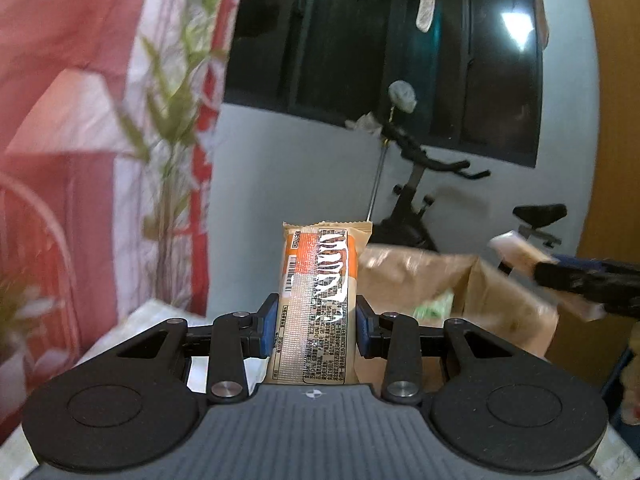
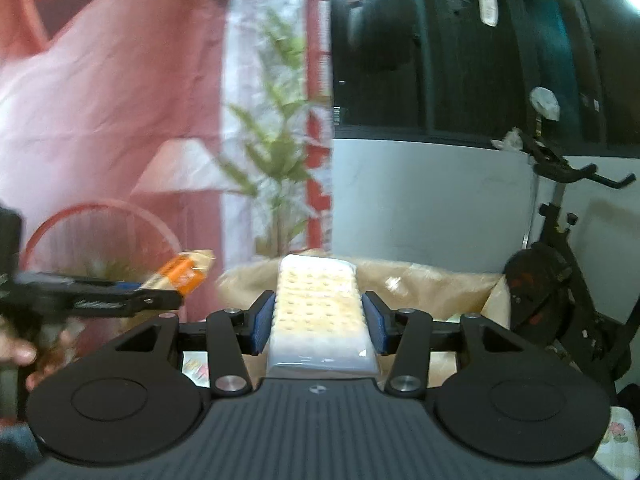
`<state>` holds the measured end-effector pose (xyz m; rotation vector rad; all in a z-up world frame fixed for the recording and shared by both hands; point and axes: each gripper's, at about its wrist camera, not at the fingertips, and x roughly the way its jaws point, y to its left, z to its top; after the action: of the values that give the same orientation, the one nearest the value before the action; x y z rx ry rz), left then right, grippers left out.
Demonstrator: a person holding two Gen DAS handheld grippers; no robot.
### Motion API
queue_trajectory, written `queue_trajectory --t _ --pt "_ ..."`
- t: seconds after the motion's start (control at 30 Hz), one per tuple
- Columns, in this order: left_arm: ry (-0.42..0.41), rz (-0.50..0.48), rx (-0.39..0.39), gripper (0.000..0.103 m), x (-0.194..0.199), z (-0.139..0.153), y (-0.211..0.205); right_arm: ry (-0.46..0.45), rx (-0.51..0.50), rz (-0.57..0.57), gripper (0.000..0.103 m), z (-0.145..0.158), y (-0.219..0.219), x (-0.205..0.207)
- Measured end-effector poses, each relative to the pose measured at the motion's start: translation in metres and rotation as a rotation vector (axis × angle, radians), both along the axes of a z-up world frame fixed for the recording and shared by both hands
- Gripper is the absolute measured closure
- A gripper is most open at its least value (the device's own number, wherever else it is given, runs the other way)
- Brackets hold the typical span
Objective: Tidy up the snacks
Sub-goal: 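Carry the bar and cracker pack over the box and release both, then move both tools back from the box toward the small sachets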
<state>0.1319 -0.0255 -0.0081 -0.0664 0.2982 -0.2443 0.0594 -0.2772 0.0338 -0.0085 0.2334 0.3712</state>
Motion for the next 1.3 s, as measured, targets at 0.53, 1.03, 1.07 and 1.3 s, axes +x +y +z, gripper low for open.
queue_trajectory --t 0.53,1.03,1.07,1.3 --pt "0.089 -0.096 0.14 0.03 0.096 0.003 -0.061 0.256 0.035 -0.28 0.051 -0.019 -0.034 0.106" --pt "0.173 -0.061 0.059 0.027 0.049 0.012 0.019 0.105 0.102 -0.153 0.045 0.004 -0.039 0.021" --pt "0.174 -0.056 0.058 0.027 0.042 0.011 0.025 0.091 0.102 -0.143 0.045 0.004 -0.036 0.013" --pt "0.215 -0.012 0.074 0.027 0.009 -0.022 0.064 0.032 0.121 -0.113 0.045 -0.009 -0.016 -0.029"
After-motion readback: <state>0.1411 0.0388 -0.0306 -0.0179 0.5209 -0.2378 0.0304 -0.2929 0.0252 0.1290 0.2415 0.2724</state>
